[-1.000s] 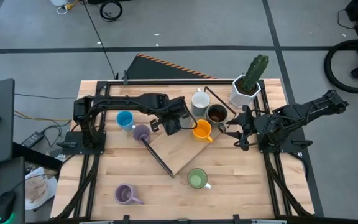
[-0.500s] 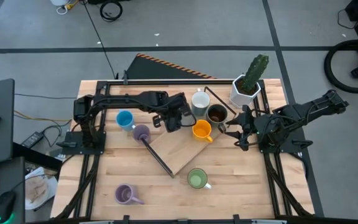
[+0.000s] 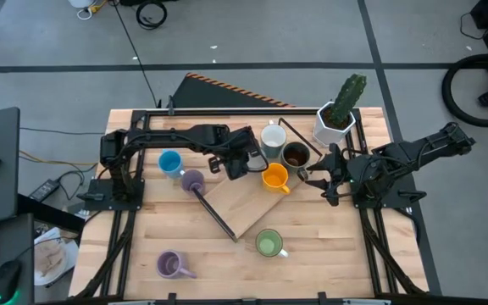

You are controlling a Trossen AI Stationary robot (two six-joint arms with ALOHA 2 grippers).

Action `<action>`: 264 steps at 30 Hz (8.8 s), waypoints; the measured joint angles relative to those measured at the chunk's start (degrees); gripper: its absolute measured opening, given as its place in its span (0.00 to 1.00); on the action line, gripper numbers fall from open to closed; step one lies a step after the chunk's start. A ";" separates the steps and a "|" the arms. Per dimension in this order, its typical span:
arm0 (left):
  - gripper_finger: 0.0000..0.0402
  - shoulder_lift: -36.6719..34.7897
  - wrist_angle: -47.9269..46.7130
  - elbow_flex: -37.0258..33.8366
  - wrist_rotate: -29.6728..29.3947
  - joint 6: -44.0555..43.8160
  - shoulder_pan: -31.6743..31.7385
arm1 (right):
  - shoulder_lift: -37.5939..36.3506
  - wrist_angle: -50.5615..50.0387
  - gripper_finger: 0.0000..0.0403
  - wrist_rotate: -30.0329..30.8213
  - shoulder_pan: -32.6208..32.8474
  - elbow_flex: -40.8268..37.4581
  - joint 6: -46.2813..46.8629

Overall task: Place coffee mugs
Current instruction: Put the white-blue mug on the shelf, then put the light blue mug on the shelf

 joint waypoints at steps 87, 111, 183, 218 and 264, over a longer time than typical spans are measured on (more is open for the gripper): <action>0.21 -18.02 -34.64 -4.67 -0.50 -85.03 13.15 | 0.79 1.84 0.54 3.97 6.23 -0.04 -10.09; 0.37 -31.12 -26.26 -36.43 -7.94 -87.14 4.54 | 0.79 4.38 0.54 3.53 6.44 0.48 -9.23; 0.06 -2.58 -25.91 12.08 6.55 -105.20 -3.22 | 0.93 8.47 0.54 -12.04 -13.35 0.52 -20.20; 0.07 10.75 -29.06 21.05 2.38 -101.48 -7.80 | 0.92 8.11 0.54 -15.16 -14.05 0.52 -19.82; 0.28 12.11 -27.82 20.96 0.38 -100.22 -8.15 | 0.94 7.28 0.54 -15.48 -14.05 0.48 -18.53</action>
